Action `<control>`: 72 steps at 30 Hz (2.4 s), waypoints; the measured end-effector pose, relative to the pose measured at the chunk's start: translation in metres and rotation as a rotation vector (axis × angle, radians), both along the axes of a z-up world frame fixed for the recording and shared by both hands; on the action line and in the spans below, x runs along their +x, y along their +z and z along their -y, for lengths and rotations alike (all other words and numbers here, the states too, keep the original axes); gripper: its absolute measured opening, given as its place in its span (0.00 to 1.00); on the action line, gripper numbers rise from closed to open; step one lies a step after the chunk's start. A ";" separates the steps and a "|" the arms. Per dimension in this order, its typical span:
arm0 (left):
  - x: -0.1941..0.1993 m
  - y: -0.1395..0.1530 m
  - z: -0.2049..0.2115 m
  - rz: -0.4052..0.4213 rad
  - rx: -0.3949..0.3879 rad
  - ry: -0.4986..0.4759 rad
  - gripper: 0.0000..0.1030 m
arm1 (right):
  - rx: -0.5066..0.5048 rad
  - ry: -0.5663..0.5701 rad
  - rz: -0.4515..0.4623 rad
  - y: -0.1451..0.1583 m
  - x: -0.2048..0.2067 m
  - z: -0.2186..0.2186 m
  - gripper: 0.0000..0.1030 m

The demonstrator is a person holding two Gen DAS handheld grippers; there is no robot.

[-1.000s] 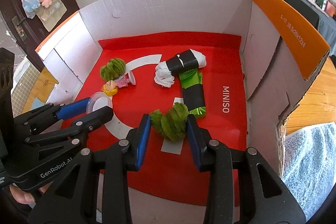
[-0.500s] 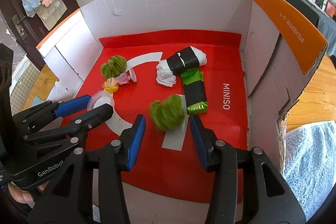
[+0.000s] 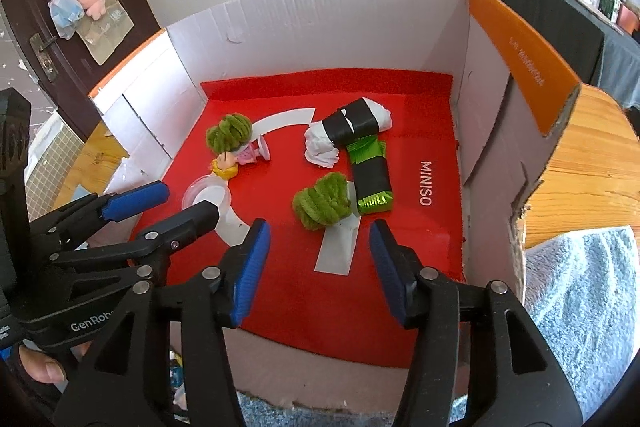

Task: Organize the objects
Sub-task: 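Withdraw both open tools from the box back over the towel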

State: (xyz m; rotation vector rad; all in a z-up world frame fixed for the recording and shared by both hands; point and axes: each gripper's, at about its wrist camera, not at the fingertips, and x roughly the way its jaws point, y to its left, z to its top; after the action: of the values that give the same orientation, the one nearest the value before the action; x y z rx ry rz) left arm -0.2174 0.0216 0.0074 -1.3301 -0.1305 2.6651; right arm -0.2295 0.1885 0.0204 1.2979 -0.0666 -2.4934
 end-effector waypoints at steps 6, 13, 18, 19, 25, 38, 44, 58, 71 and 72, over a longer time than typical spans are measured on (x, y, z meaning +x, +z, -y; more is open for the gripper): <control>0.009 0.004 -0.002 -0.012 -0.006 -0.004 0.66 | -0.004 0.008 -0.018 0.007 0.008 0.000 0.51; 0.020 0.012 -0.001 -0.036 -0.006 -0.005 0.66 | -0.011 0.010 -0.050 0.018 0.021 -0.004 0.55; 0.031 0.018 0.004 -0.051 -0.004 0.001 0.71 | -0.017 0.013 -0.071 0.027 0.033 -0.005 0.56; 0.033 0.019 0.004 -0.055 -0.004 0.004 0.73 | -0.019 0.014 -0.075 0.028 0.036 -0.006 0.57; 0.048 0.026 0.008 -0.072 0.001 0.009 0.74 | -0.021 0.014 -0.085 0.030 0.049 -0.007 0.61; 0.076 0.035 0.017 -0.097 0.005 0.028 0.87 | -0.024 0.020 -0.100 0.035 0.075 -0.006 0.74; 0.089 0.035 0.020 -0.094 0.002 0.030 0.89 | -0.023 0.016 -0.108 0.037 0.088 -0.006 0.77; 0.114 0.031 0.024 -0.087 0.005 0.042 0.97 | -0.013 0.013 -0.113 0.034 0.113 -0.004 0.81; 0.132 0.018 0.023 -0.066 -0.001 0.043 0.97 | -0.004 0.013 -0.105 0.023 0.137 -0.004 0.81; 0.133 0.017 0.022 -0.063 -0.002 0.043 0.97 | -0.003 0.012 -0.103 0.022 0.137 -0.005 0.81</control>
State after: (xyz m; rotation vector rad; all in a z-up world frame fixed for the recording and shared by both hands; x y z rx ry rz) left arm -0.0843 -0.0007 0.0241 -1.2566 -0.1511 2.7398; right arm -0.0923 0.1933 0.0427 1.1630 -0.0379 -2.5440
